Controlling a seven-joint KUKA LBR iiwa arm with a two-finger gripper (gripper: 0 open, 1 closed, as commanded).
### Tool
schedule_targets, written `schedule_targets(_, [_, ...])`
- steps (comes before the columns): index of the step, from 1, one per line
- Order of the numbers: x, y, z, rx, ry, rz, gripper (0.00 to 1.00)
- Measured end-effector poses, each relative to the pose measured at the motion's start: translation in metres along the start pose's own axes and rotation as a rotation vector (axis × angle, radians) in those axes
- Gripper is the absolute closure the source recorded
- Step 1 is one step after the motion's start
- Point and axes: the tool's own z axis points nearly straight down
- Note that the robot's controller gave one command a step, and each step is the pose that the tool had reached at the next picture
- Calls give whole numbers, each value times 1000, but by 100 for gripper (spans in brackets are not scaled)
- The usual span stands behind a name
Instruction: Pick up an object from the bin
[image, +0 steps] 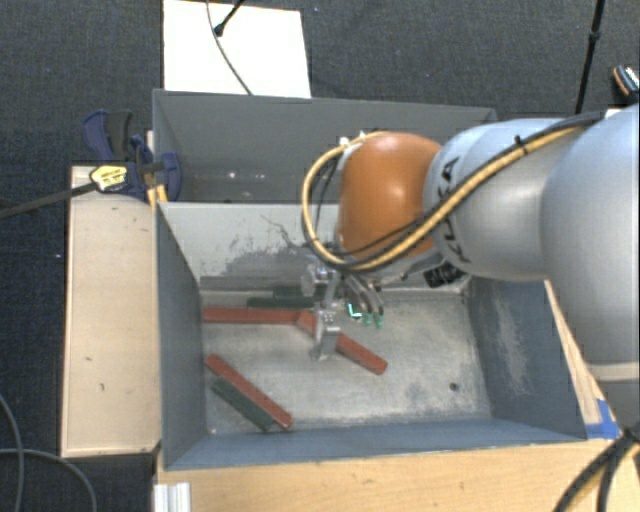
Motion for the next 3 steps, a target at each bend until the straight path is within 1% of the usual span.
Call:
schedule_targets(1, [38,-60,62,3,-2,-111,0])
schedule_targets(2, [37,-57,59,0,-7,-111,100])
schedule_targets(3, [16,-63,-11,3,-15,-503,100])
